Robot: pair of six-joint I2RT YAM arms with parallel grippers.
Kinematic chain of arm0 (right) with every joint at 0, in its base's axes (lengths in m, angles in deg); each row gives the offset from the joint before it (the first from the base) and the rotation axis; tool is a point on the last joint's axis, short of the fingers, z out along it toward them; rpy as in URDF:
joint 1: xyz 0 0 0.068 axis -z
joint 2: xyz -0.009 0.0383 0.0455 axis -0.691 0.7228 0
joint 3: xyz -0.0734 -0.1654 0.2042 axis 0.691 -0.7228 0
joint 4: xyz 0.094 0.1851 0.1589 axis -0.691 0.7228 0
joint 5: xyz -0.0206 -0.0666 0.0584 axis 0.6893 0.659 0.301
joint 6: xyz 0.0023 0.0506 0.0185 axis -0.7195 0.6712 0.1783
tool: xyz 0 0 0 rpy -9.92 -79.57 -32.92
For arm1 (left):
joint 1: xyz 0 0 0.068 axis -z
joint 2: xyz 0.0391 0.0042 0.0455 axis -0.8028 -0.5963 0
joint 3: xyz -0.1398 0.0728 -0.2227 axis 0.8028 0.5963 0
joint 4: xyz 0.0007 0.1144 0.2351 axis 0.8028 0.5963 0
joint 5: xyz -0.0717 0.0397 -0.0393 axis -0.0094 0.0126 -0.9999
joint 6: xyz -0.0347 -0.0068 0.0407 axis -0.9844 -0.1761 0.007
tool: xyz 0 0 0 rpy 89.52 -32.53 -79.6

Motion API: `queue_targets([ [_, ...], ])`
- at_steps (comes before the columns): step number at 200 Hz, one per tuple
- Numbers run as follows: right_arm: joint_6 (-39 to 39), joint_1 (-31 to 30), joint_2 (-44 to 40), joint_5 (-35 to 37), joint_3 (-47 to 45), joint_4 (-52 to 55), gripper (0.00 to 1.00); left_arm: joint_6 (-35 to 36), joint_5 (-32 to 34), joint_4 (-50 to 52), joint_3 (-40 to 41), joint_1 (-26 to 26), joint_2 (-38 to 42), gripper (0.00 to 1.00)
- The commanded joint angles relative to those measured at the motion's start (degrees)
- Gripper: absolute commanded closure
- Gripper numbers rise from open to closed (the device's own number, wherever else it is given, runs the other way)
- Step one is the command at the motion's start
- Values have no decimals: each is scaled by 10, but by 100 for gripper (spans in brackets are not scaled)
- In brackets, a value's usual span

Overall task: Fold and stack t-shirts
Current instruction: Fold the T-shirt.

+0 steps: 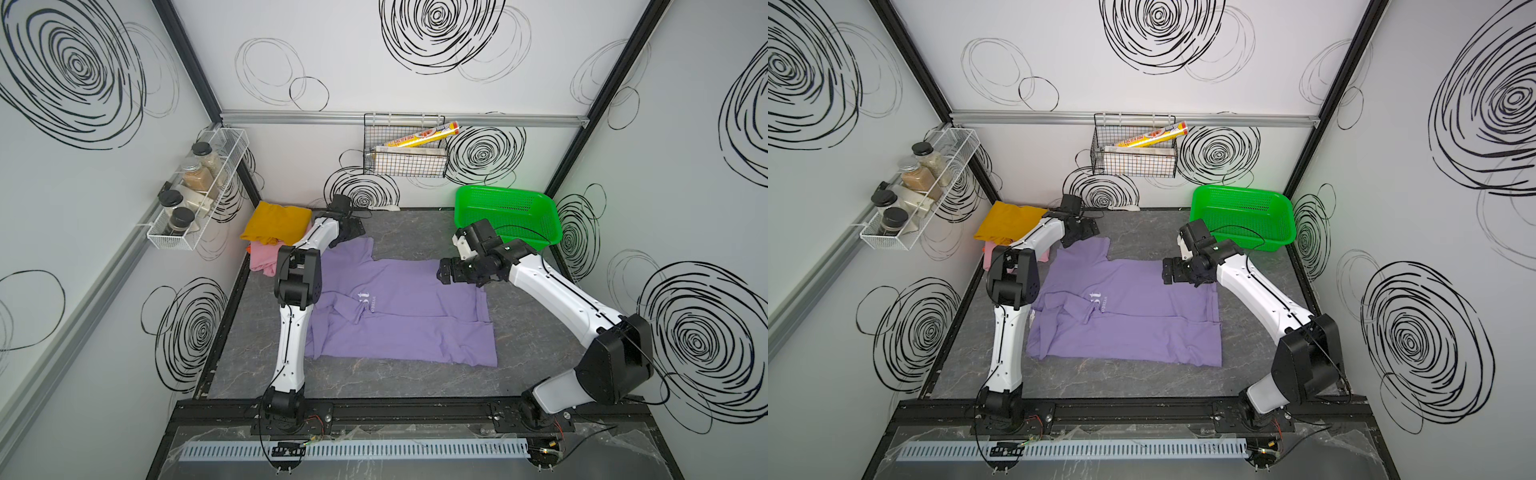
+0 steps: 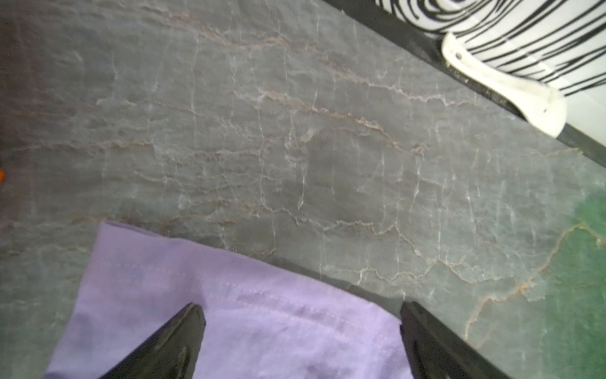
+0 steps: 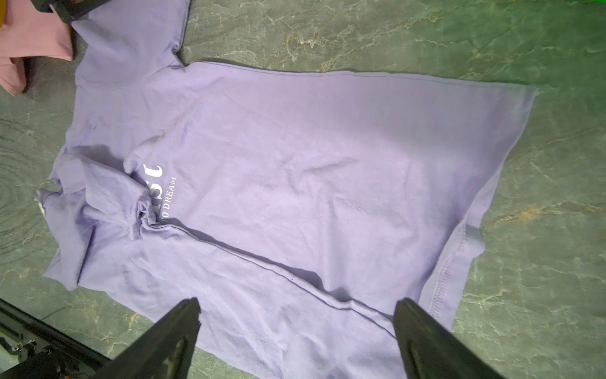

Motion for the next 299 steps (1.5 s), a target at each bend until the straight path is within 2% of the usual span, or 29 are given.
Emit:
queue_targets([
  [1,18,3,3,38,-5,-12,4,20,-2,-6,-8,-1,-22,8],
  [27,40,11,19,81,-12,-41,3,31,-2,-28,42,2,-14,15],
  [38,52,17,27,86,-16,-57,3,36,-1,-38,65,1,-10,23],
  [49,58,22,39,89,-16,-73,2,41,0,-46,85,2,-5,43],
  [68,69,30,64,96,-10,-91,2,49,-5,-55,113,1,4,87],
  [75,73,33,76,99,-4,-93,2,45,-7,-63,128,0,9,100],
  [128,89,55,162,155,36,-88,2,37,-21,-94,188,2,36,100],
  [232,98,124,264,153,105,-116,4,26,-38,-103,189,1,45,100],
  [299,92,143,297,156,112,-126,5,22,-39,-112,194,1,95,100],
])
